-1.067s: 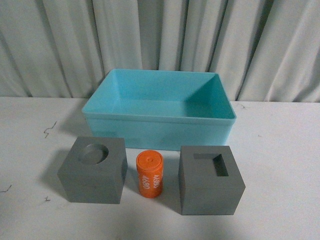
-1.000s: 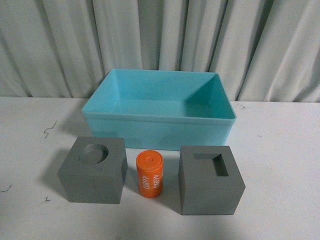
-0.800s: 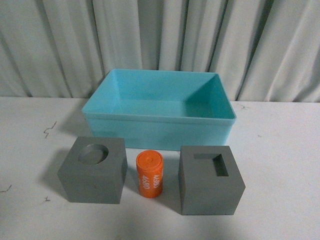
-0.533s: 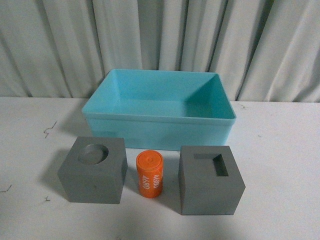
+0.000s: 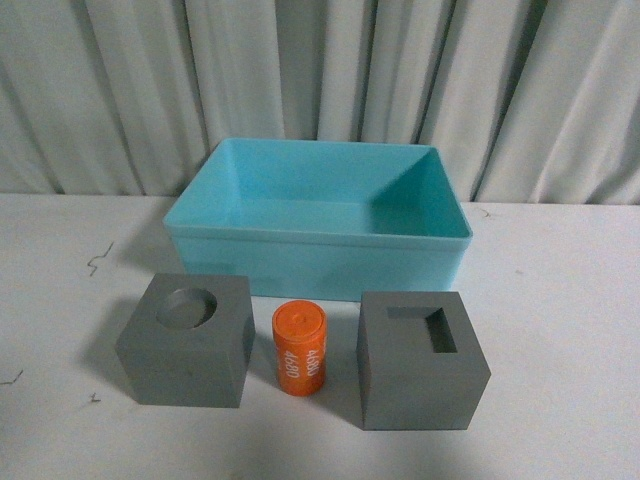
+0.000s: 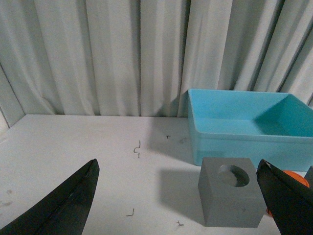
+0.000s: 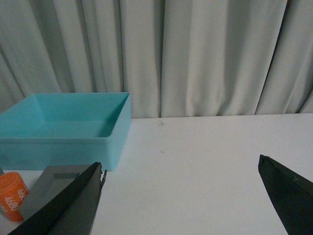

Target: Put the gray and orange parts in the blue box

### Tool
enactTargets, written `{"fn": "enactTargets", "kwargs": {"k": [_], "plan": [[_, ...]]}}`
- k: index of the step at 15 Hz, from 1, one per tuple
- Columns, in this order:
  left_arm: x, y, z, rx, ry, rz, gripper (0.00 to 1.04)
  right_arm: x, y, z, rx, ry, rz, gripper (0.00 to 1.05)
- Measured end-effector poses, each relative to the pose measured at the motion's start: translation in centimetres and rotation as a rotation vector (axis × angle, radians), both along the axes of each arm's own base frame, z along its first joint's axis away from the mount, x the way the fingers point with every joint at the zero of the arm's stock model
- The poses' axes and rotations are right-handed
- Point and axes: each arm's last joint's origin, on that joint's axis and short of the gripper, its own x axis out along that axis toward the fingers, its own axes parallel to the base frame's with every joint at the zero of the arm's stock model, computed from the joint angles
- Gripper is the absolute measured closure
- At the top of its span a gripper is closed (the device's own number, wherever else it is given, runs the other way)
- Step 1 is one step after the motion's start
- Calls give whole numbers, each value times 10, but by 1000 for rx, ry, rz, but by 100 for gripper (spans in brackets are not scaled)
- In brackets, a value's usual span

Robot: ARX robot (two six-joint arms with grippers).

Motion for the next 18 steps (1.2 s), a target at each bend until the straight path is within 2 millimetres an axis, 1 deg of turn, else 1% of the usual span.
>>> {"fn": "enactTargets", "kwargs": {"k": [18], "plan": [[0,0,0,0,0,0,7,0,0,0,0,0,0,6]]}}
